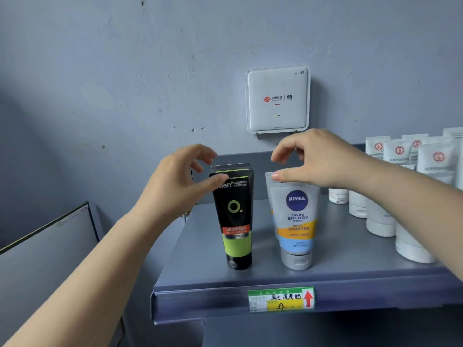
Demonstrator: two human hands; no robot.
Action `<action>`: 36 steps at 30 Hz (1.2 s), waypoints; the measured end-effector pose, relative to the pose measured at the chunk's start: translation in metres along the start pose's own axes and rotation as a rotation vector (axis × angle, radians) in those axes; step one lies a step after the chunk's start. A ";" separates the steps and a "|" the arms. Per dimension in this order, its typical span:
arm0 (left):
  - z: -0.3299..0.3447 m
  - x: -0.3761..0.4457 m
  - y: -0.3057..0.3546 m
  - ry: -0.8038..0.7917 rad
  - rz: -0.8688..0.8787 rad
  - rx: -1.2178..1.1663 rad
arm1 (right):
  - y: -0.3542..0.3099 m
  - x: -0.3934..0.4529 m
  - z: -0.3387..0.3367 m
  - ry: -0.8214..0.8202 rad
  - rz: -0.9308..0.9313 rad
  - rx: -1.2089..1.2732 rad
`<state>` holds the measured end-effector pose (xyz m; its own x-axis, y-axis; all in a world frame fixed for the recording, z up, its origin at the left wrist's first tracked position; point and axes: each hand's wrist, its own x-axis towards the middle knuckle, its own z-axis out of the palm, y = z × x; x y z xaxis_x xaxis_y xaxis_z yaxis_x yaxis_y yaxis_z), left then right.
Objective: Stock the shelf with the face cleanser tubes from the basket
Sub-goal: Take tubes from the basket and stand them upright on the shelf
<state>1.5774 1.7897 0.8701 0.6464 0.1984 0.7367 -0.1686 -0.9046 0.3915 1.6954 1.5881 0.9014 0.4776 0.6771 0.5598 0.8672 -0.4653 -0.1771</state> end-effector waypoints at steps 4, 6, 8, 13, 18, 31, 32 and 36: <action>0.011 0.012 0.028 -0.047 0.241 0.152 | 0.019 -0.016 -0.012 -0.067 0.030 -0.032; 0.022 0.017 0.040 -0.151 0.312 0.212 | 0.026 -0.020 -0.014 -0.102 0.045 -0.073; 0.034 0.023 0.048 -0.233 0.381 0.347 | 0.031 -0.022 -0.011 -0.146 0.043 -0.088; 0.051 0.040 0.057 -0.388 0.428 0.624 | 0.038 -0.022 0.001 -0.190 -0.015 -0.141; 0.058 0.047 0.066 -0.440 0.420 0.672 | 0.044 -0.019 0.002 -0.186 -0.005 -0.141; 0.067 0.053 0.064 -0.436 0.343 0.702 | 0.051 -0.014 0.012 -0.114 -0.005 -0.161; 0.067 0.053 0.064 -0.435 0.339 0.700 | 0.051 -0.014 0.012 -0.111 -0.005 -0.165; 0.069 0.051 0.062 -0.426 0.334 0.690 | 0.053 -0.018 0.014 -0.089 -0.014 -0.154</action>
<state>1.6508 1.7178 0.8936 0.8898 -0.1512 0.4307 -0.0006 -0.9439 -0.3302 1.7349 1.5597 0.8705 0.4819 0.7287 0.4866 0.8455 -0.5325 -0.0400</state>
